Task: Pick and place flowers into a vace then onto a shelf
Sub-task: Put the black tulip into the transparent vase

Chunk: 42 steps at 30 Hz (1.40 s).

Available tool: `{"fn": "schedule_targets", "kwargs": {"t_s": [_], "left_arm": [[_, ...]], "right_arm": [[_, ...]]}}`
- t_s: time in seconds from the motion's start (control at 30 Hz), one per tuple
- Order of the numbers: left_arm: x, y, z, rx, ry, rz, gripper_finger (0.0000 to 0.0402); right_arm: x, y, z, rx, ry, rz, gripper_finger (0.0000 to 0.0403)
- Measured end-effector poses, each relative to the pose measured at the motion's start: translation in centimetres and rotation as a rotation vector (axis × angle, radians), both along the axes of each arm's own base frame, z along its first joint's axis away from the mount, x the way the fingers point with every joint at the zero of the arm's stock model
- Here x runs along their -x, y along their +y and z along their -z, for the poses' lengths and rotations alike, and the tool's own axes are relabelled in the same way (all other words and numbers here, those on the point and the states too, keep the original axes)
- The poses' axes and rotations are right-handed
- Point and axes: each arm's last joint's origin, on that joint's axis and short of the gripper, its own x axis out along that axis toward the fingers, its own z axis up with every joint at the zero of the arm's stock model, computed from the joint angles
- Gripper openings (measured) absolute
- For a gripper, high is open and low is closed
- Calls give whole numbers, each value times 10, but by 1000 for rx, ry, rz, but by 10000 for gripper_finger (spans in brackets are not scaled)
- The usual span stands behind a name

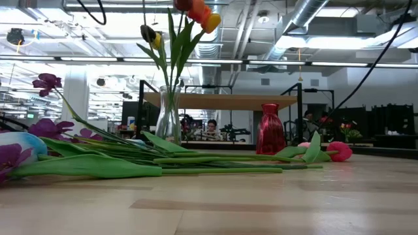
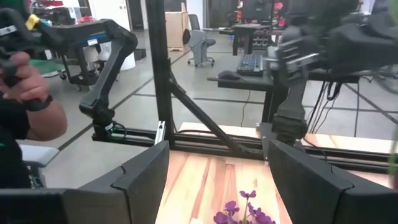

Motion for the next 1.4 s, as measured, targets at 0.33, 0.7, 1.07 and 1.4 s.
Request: {"fn": "schedule_targets", "kwargs": {"t_s": [0.33,0.7,1.07,1.4], "left_arm": [[-9,36,8,25,-6,-3,0],[-14,51,19,71,-3,7,0],[-29,58,31,116,56,29,0],[-27,58,31,148,47,27,46]], "right_arm": [[4,8,1,6,12,-25,266],[4,8,2,9,18,-25,266],[3,8,3,11,24,-25,266],[4,8,4,16,34,-25,266]]}}
